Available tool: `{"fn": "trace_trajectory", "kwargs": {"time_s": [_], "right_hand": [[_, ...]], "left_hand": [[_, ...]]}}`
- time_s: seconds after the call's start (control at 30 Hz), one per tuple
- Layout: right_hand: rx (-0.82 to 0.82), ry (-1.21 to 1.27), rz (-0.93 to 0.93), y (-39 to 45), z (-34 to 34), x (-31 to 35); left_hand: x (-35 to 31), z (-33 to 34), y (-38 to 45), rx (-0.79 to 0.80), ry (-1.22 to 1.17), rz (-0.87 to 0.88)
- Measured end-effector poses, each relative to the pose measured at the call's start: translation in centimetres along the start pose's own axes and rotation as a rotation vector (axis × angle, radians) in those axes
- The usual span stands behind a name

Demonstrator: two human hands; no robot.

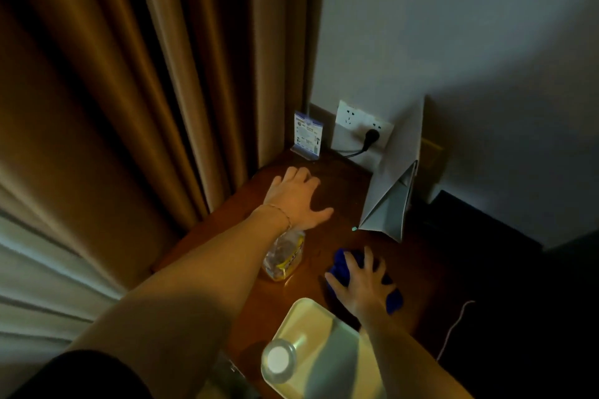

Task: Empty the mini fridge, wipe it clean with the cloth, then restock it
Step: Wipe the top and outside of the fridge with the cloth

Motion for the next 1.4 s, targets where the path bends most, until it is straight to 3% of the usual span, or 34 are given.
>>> {"fn": "trace_trajectory", "kwargs": {"time_s": [0.2,0.43,0.6,1.07,1.4], "right_hand": [[-0.063,-0.073,0.021,0.9,2.1,-0.1],[-0.259,-0.142,0.004,2.3,3.2,-0.4],[-0.211,-0.042,0.057,1.0,0.9,0.0],[-0.315,0.142,0.138,-13.6,-9.7,0.0],[-0.349,0.133,0.041,-25.7,-6.0,-0.5]], "left_hand": [[1.2,1.2,1.5,0.049,0.035,0.040],[0.9,2.5,1.4,0.083,0.051,0.110],[0.8,1.7,0.1,0.072,0.027,0.112],[-5.2,-4.2,-5.8,-0.030,-0.114,0.232],[-9.2,-2.8,-16.8,-0.012,-0.132,0.230]]}}
Point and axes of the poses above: each hand's wrist, its own y-axis towards the middle knuckle, its own z-axis out of the palm, x = y × z, the point moved 2 cm from there along y, towards the middle knuckle, and after that the axes turned 6 degrees about -y, right-handed, at the moved point
